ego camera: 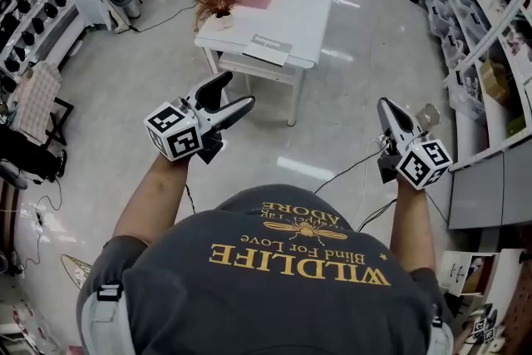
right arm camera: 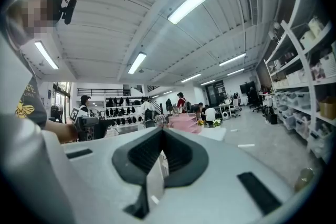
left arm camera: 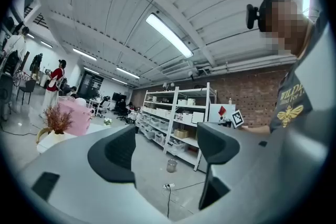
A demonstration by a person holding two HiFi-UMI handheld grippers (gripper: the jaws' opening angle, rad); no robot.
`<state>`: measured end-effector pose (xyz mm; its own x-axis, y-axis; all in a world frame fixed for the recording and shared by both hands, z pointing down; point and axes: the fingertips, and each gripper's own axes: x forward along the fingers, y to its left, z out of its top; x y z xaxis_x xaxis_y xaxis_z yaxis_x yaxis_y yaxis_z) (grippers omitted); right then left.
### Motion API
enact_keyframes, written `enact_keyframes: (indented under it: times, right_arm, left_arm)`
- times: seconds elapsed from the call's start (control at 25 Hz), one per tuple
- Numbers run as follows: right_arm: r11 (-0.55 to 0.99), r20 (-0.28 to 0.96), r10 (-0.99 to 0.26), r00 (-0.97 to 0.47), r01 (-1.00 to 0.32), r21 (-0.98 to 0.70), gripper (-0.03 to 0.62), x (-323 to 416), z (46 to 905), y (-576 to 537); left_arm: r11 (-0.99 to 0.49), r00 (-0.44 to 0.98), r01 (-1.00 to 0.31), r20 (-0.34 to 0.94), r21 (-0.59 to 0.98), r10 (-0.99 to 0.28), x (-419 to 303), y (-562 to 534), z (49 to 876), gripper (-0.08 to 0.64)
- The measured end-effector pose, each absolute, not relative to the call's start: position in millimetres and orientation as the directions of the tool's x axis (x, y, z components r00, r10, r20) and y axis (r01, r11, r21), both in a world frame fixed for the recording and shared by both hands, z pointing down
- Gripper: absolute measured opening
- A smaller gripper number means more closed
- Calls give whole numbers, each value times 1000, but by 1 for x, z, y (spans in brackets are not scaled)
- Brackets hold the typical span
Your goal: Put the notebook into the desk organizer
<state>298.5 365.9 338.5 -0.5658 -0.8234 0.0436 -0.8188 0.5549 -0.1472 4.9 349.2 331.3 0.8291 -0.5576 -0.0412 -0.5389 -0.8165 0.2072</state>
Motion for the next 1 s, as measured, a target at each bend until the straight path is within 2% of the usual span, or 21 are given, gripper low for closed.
enact_keyframes:
  times: [0.28,0.56,1.0]
  right_arm:
    - [591,31,-800,-599,-796,-131,0,322,335,350]
    - [598,46,-793,-608,-790,-138,0,315,339,310]
    - [497,76,-859,-506,-861,-110,0,266,342,173]
  left_arm:
    - [-805,819,-551,-47,220,-573,43,342,329,370]
    - [-809,824,-541,-48,232,-565,42,307,333,370]
    - [-873,891,-405,-99,270,-444,5,137,352,367]
